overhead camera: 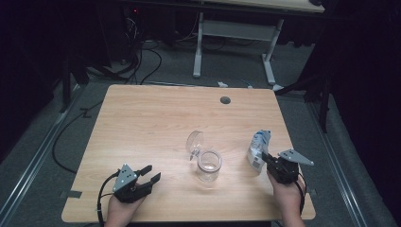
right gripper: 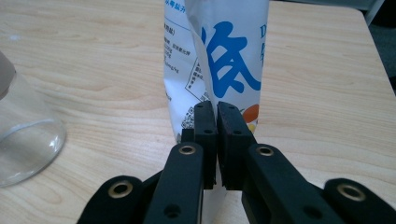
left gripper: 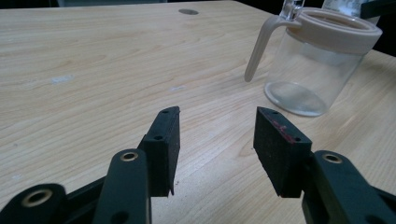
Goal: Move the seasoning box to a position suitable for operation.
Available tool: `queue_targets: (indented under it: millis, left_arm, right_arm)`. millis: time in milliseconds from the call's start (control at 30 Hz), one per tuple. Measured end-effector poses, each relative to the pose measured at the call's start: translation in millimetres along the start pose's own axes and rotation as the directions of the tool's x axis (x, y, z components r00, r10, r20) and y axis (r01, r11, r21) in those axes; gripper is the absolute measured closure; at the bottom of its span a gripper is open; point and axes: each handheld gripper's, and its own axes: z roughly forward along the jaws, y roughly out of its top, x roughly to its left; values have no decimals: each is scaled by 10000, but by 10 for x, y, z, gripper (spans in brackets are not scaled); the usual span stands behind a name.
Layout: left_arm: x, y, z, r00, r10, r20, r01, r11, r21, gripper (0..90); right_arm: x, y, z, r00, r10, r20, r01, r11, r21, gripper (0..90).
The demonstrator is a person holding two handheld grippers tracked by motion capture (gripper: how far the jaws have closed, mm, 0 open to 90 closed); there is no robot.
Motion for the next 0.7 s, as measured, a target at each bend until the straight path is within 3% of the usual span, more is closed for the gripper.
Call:
queue_targets:
  millis: [333,700]
  left_arm:
    - [-50,-7,60,9996,196,189,-196,9998,9,508]
    - [-55,13,30,9999,26,119,-22,9994,-350,497]
  right_arm:
    - [42,197,-31,9985,-539,24,531,9890,1384,879]
    - [103,358,-108,9945,-739,-741,867,9784,1874,884]
